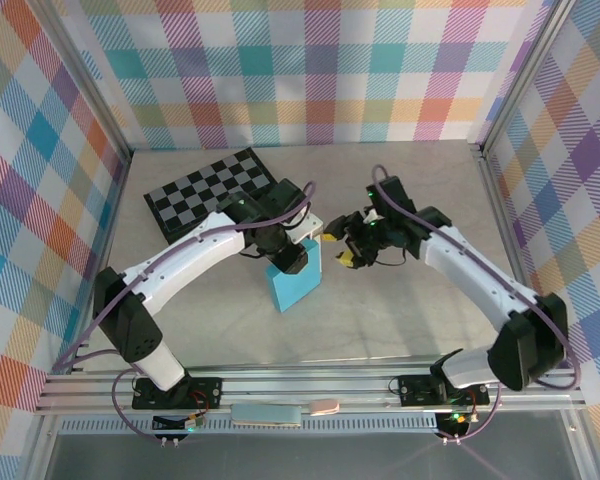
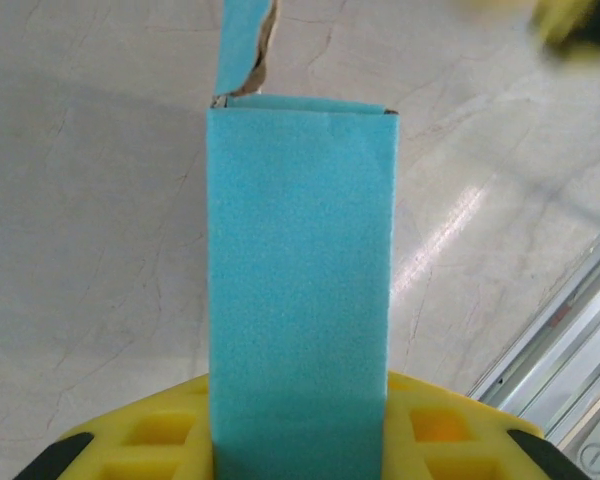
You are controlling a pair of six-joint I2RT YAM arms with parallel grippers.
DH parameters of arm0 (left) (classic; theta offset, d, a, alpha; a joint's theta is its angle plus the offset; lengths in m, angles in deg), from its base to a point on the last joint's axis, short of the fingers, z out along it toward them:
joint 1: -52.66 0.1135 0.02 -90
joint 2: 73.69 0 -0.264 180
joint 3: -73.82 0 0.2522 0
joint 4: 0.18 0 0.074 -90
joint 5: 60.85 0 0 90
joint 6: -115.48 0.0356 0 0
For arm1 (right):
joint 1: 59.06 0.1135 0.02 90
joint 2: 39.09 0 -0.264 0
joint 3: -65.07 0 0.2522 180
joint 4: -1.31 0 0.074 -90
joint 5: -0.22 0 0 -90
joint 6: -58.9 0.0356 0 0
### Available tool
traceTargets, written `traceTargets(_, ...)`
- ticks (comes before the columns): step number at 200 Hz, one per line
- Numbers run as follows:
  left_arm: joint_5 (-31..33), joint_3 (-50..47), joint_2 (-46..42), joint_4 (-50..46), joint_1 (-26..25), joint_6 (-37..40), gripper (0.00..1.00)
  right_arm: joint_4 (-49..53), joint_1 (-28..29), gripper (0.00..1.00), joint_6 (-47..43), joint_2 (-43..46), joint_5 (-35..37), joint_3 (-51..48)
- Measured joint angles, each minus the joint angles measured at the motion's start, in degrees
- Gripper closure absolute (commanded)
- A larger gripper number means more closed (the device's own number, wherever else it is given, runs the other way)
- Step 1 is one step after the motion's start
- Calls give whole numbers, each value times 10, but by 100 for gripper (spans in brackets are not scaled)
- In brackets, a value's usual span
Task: Fold the paper box
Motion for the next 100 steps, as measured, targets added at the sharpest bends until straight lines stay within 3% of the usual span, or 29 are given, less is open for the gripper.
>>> traceTargets(46,-40,-15,-16,4,0,127,89,-17,-130,55,5,97,-61,-54)
traceTargets(100,-103,2,5,-17,23,267,87,-49,-99,60,46,52,-157,-54)
